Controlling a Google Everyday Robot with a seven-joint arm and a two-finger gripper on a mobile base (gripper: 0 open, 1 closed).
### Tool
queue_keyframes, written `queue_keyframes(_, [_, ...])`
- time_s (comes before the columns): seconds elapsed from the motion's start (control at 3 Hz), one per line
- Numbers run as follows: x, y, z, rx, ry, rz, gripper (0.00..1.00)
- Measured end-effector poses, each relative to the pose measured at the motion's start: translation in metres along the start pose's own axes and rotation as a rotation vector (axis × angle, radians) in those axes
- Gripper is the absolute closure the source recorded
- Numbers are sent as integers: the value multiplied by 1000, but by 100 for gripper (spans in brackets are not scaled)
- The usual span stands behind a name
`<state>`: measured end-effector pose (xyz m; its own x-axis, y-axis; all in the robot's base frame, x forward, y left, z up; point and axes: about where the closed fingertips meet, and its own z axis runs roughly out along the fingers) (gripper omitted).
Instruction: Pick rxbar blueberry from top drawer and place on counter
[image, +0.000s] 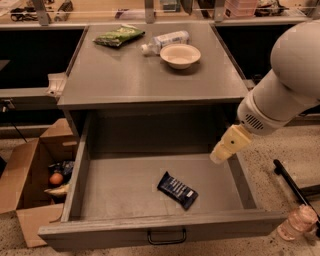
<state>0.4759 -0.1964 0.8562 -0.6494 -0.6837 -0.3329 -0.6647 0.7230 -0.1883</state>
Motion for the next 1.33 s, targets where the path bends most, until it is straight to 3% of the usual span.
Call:
queue_keyframes(0.67, [-2, 10, 10, 11, -4, -9, 0])
queue_keyframes(1.0, [-11, 20, 30, 14, -42, -13, 0])
queue_keyframes(1.33, [-23, 33, 69, -22, -79, 6, 0])
